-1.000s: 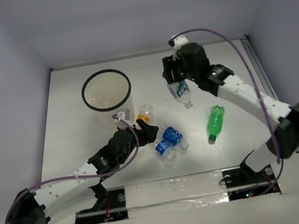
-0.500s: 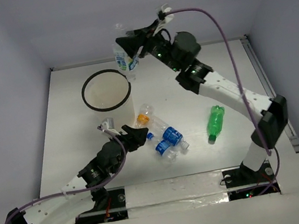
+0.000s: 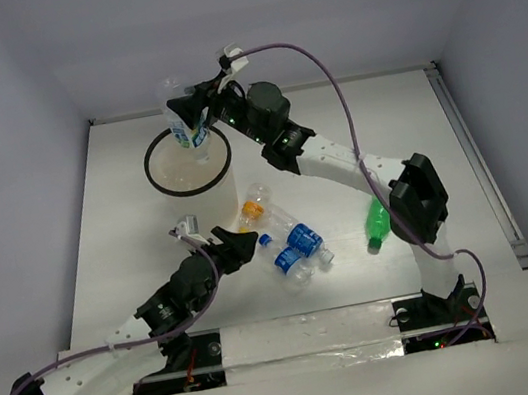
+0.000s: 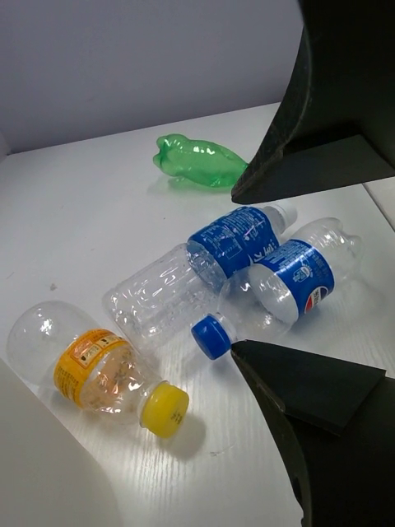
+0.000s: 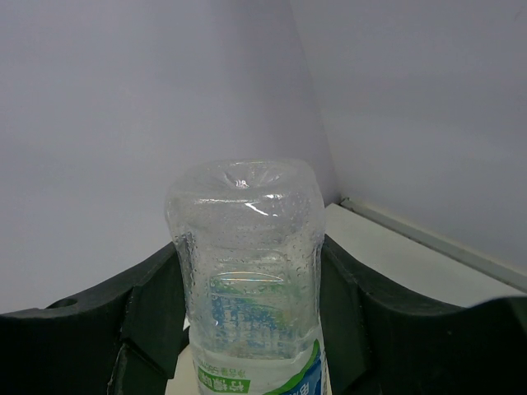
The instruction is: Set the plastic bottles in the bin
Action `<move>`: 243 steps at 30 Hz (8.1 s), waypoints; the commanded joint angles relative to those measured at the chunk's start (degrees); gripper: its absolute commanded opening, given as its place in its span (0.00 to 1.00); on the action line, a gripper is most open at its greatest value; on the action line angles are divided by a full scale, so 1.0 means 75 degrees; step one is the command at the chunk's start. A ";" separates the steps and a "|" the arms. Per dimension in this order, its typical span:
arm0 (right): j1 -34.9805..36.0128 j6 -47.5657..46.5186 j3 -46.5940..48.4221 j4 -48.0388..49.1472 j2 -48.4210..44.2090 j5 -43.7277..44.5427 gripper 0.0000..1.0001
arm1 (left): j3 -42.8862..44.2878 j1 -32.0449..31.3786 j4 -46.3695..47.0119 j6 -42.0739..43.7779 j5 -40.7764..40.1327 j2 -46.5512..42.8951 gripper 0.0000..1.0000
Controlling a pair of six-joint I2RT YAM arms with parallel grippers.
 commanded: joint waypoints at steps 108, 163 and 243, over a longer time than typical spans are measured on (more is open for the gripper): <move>0.0134 0.0693 -0.8920 -0.4301 -1.2347 0.1032 0.59 | 0.7657 0.0048 0.1058 0.2922 -0.0062 0.8247 0.41; 0.0134 0.1127 -1.0151 -0.2039 -1.1340 -0.0223 0.59 | 0.4914 0.3306 0.6895 1.0728 -0.4046 0.5585 0.89; -0.4460 0.1795 -0.7503 -0.6833 -0.4215 0.1922 0.50 | -0.0605 -0.0386 0.1925 0.0884 0.1310 0.1998 0.93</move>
